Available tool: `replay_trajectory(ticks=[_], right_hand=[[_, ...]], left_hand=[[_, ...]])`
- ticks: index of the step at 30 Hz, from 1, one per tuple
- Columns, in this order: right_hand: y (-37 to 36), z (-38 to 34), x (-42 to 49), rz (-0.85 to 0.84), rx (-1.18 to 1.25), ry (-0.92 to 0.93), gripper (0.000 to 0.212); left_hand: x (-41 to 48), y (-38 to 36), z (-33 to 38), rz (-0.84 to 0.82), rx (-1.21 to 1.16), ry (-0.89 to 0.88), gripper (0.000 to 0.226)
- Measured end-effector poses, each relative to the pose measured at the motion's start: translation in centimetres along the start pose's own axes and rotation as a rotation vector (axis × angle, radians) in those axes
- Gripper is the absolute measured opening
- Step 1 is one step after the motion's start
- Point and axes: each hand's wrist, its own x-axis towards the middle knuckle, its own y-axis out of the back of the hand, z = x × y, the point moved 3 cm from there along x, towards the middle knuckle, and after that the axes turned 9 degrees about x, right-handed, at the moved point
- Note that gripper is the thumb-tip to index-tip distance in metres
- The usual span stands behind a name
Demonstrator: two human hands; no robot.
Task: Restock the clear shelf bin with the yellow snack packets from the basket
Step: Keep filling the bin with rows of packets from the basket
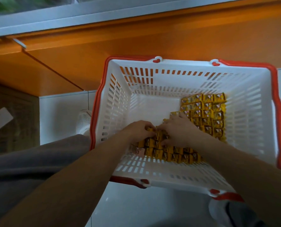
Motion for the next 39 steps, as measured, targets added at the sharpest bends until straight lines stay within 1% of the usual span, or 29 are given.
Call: replay_trajectory(ticks=[2,5,8,11,13,17,21,25,28,31,33,35,36,39], right_hand=[[-0.1,0.1,0.0,-0.032,0.001,-0.009,0.069],[-0.2,-0.1,-0.1,-0.033,0.009,-0.015,0.073],[-0.4,-0.3,-0.2,-0.031,0.008,-0.004,0.070],[0.5,-0.4,0.1,-0.106,0.041,-0.057,0.067],[1.2,-0.8,0.3,-0.114,0.036,-0.074,0.065],[2.1,-0.9,0.0,-0.035,0.046,-0.053,0.062],[2.7,-0.5,-0.4,0.018,0.087,-0.056,0.066],[4.0,1.0,-1.0,0.098,0.159,-0.102,0.057],[4.9,2.3,-1.4,0.064,0.139,-0.124,0.065],[4.5,1.9,-1.9,0.049,0.124,-0.132,0.069],[3.7,1.5,-2.2,0.054,0.103,-0.145,0.074],[2.9,1.1,-2.2,0.058,0.058,-0.129,0.085],[2.6,0.9,-2.0,0.065,0.037,-0.110,0.086],[1.9,0.5,-0.6,0.047,0.020,-0.067,0.080]], left_hand=[[-0.1,0.1,0.0,0.040,-0.051,-0.020,0.011],[-0.3,-0.2,-0.1,0.066,-0.071,-0.017,0.009],[-0.3,-0.4,-0.3,0.083,-0.103,0.008,0.005],[-0.4,-0.3,-0.9,0.092,-0.126,0.043,0.020],[-0.5,-0.1,-1.3,0.102,-0.113,0.054,0.028],[-0.5,0.4,-2.0,0.174,-0.105,0.086,0.028],[-0.8,1.0,-2.1,0.228,-0.078,0.107,0.027],[-1.0,1.9,-1.7,0.265,-0.075,0.109,0.030],[-1.3,3.2,-0.6,0.289,-0.115,0.095,0.031],[-1.9,3.6,0.5,0.288,-0.145,0.087,0.028],[-2.2,3.2,0.8,0.282,-0.107,0.080,0.027],[-2.5,2.9,0.8,0.273,-0.081,0.082,0.026],[-2.5,2.8,0.7,0.270,-0.081,0.088,0.025],[-2.2,2.8,0.2,0.295,-0.075,0.117,0.018]])
